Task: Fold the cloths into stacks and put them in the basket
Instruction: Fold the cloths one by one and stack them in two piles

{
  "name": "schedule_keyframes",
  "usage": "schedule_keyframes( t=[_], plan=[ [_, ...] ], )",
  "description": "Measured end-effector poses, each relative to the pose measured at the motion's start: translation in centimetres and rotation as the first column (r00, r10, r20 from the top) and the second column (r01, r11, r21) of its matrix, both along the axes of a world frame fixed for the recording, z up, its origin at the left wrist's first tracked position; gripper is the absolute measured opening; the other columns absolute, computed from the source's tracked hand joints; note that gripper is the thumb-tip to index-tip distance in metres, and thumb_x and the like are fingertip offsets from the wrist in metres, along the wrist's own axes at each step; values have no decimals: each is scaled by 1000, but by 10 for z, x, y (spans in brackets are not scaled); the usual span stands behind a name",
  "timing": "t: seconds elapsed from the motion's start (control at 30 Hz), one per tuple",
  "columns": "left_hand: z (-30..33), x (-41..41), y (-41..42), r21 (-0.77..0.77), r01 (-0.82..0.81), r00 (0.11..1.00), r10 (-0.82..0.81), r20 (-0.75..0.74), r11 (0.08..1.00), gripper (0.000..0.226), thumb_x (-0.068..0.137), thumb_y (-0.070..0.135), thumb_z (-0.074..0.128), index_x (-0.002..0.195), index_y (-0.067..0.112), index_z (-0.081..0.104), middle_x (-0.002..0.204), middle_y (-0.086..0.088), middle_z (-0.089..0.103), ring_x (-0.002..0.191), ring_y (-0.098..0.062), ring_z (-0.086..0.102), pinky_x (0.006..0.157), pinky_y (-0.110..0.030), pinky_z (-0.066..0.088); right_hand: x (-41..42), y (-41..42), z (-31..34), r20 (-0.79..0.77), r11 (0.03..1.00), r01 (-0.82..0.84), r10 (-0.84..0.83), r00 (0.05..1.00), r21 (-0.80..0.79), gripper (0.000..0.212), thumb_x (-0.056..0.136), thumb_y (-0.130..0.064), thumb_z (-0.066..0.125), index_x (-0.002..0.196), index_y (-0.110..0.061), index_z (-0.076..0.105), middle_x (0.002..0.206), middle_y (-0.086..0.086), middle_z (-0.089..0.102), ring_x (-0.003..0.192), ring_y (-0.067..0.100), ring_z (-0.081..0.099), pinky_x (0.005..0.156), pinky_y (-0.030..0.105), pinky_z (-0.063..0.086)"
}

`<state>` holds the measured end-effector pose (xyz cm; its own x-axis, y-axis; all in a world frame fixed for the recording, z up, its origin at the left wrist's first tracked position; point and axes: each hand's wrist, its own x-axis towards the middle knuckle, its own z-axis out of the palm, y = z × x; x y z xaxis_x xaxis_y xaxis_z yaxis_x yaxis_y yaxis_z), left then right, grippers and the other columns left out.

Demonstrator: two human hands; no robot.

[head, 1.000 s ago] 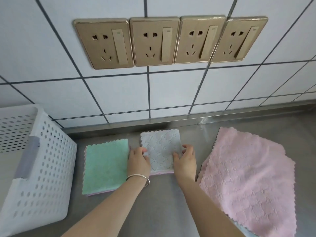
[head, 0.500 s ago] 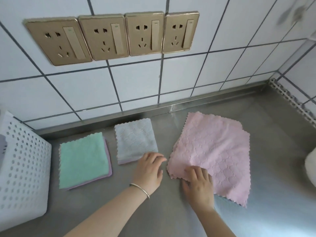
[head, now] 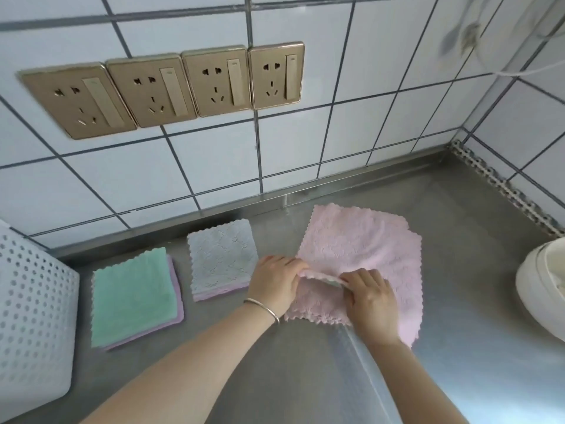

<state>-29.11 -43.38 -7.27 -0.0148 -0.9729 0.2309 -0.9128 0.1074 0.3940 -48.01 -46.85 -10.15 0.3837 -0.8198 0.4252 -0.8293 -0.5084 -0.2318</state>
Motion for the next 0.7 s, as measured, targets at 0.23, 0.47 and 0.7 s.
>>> schedule_keyframes(
  t=[0.23,0.47,0.7],
  plan=[
    [68,32,4,-63,-155,966,138,-219,986,27,84,10,48,99,16,69,92,-3,73,84,-24,65,76,-32,49,-16,-26,82,112,982,157,-168,979,103,23,68,8,70,83,-9,66,60,7,64,48,31,56,47,25,37],
    [153,99,51,-64,-287,928,261,-267,956,18,91,19,53,101,16,68,95,2,72,86,-15,63,72,-19,43,9,-34,172,144,978,-26,-5,990,208,9,85,-14,62,91,-15,69,76,6,66,73,30,59,61,32,43],
    [195,170,136,-38,-446,879,429,-206,894,21,92,21,53,104,15,69,102,-3,71,91,-17,63,81,-23,44,86,7,191,260,969,-119,60,964,217,17,90,-19,56,100,-14,68,91,12,70,85,33,60,65,33,42]
  ],
)
